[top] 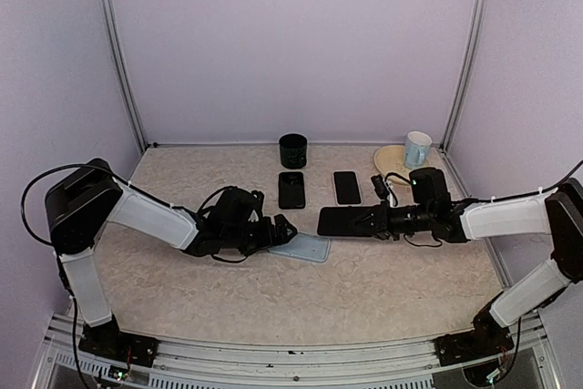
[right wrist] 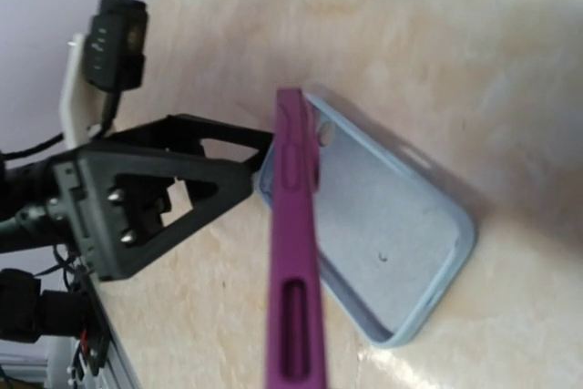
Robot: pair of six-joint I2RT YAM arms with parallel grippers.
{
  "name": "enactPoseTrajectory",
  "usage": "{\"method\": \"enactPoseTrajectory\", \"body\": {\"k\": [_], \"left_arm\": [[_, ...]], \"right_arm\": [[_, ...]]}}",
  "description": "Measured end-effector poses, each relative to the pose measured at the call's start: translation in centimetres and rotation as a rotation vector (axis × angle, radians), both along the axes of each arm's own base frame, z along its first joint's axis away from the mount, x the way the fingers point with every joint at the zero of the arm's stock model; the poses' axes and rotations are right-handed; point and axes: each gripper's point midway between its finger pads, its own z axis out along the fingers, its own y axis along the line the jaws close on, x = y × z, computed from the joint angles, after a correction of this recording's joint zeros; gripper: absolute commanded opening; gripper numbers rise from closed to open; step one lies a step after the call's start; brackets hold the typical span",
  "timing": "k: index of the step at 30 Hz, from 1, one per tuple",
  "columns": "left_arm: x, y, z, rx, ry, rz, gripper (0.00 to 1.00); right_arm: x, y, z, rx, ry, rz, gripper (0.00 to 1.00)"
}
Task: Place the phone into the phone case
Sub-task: Move the phone case to the center of the board, then install the phone on the phone case.
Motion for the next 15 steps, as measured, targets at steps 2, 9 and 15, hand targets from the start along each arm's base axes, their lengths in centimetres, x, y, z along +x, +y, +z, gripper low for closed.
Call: {"method": "enactPoseTrajectory", "body": {"k": [2,9,15], "left_arm": [[-0.5,-0.4,0.0,-0.011,0.005,-0.012,0.97],[-1.0,-0.7,0.1,-0.031,0.004,-0.019,0.97],[-0.8,0.2,0.1,-0.032,0.007,0.001,0.97]], "right_arm": [[-0.2,0.2,-0.6,-0.002,0.025,0.007,0.00],[0.1,1.4,-1.5,0.010,0.088,0.048,0.00],[0.7,2.9,-1.9,0.029,0.128,0.086,0.00]]}}
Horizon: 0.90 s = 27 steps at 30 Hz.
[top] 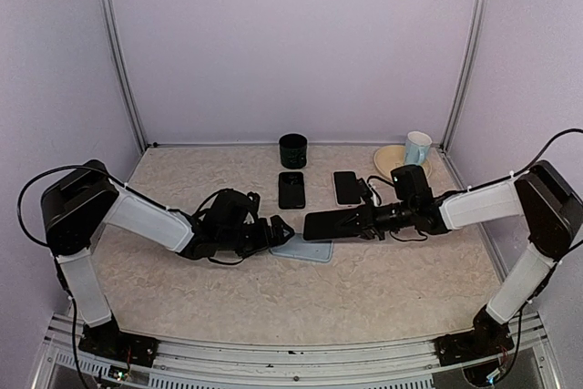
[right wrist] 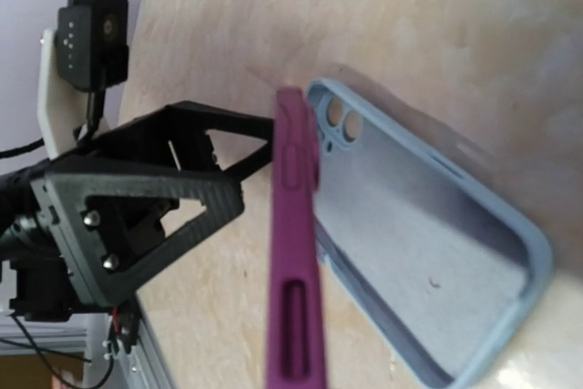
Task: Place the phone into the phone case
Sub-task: Install the phone on the phone case.
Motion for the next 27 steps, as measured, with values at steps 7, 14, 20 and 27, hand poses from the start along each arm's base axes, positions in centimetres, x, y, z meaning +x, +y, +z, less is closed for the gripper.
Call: {"method": "enactPoseTrajectory", "body": {"k": [7,14,20,27], "left_arm": [[0.3,0.8,0.1,-0.011,-0.009,0.017,0.98],[0.3,0.8,0.2,-0.046,-0.013,0.016,0.98],[0.3,0.6,0.3,-0.073,-0.017,0.005,0.98],[0.0,0.5,0.5,-0.103,-0.026,-0.009,0.98]], "right_arm": [[-0.2,2.2,-0.9,0.024,0.052,0.049,0.00],[-0.8,3.5,-2.4,0.036,0.118,0.078,0.00],[-0.1,4.1,-2.6,0.051,0.133,0.079,0.00],[0.3,4.6,-2.9,0.068,0.155,0.084,0.00]]}}
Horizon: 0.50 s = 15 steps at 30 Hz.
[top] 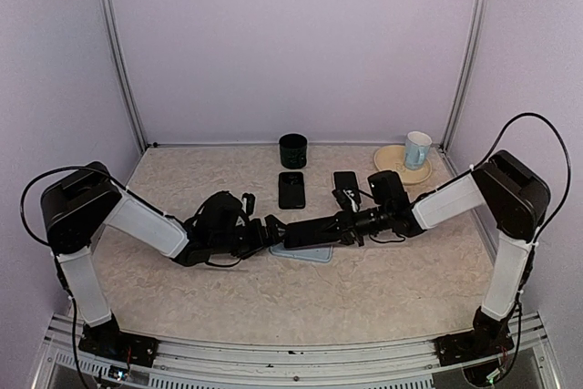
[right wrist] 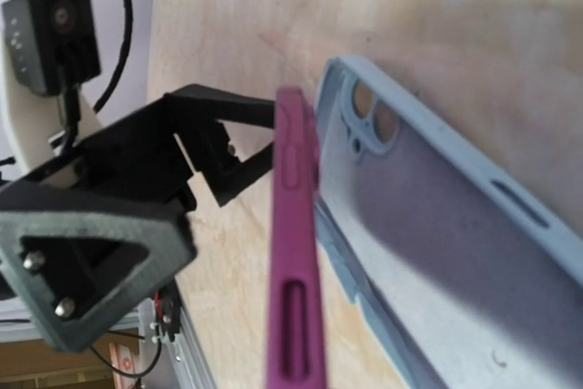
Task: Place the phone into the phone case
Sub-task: Install the phone on the phone case.
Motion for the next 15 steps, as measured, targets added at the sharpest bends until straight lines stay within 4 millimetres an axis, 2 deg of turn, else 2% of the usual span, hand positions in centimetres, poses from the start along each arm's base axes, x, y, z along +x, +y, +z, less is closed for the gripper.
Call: {"method": "enactPoseTrajectory", "body": {"k": [15], "left_arm": [[-0.05,-0.62,0.00,-0.047,0.001,-0.012,0.98]], "right_arm": [[0.36,0.77,-1.07,0.023,0.068,-0.007,0.00]]}}
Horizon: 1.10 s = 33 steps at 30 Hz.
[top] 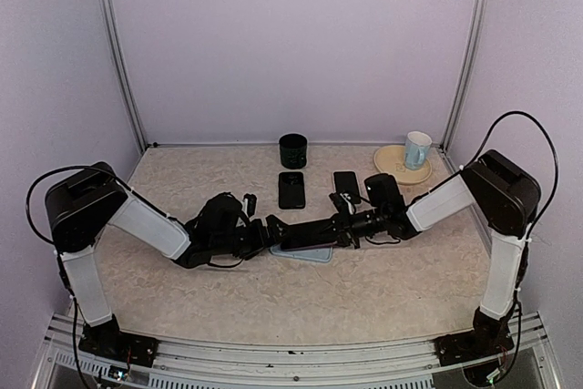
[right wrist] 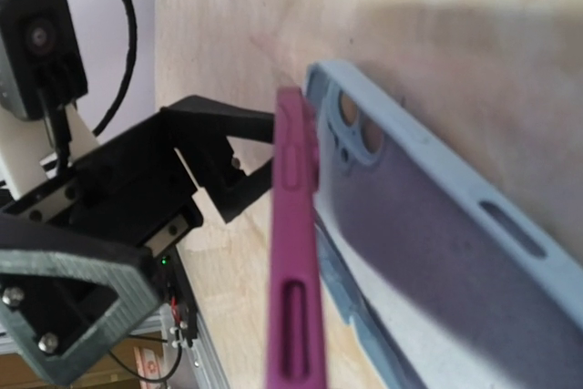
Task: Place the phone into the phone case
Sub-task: Install the phone on the phone case.
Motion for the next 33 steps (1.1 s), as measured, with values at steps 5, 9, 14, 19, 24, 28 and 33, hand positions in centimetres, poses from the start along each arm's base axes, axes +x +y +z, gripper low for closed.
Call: {"method": "enactPoseTrajectory", "body": {"k": [5,9,14,19,24,28,33], "left_arm": [[0.0,0.0,0.0,-0.010,0.000,0.003,0.98],[0.0,0.0,0.0,-0.021,0.000,0.007,0.98],[-0.1,0.0,0.0,-0.030,-0.001,0.003,0.98],[-0.3,-0.1,0.1,-0.036,-0.001,-0.004,0.98],[-0.3,0.0,0.1,-0.040,-0.001,-0.003,0.98],[-0.4,0.0,0.1,-0.041,-0.001,-0.003,0.98],[-0.4,-0.1,0.1,-0.044,-0.001,-0.005,0.98]], "right_arm": [[-0.6,0.5,-0.6,-0.002,0.018,0.012,0.00],[-0.5,0.8,-0.8,0.006,0.021,0.011,0.00],[-0.4,0.8,-0.8,0.010,0.026,0.007,0.00],[-0.4,0.9,-1.0,0.012,0.034,0.002,0.00],[-0.2,1.0,-1.3,0.023,0.042,-0.005,0.00],[0.0,1.2,-1.6,0.035,0.058,-0.015,0.00],[0.1,1.1,-1.8,0.048,0.079,-0.026,0.00]]}}
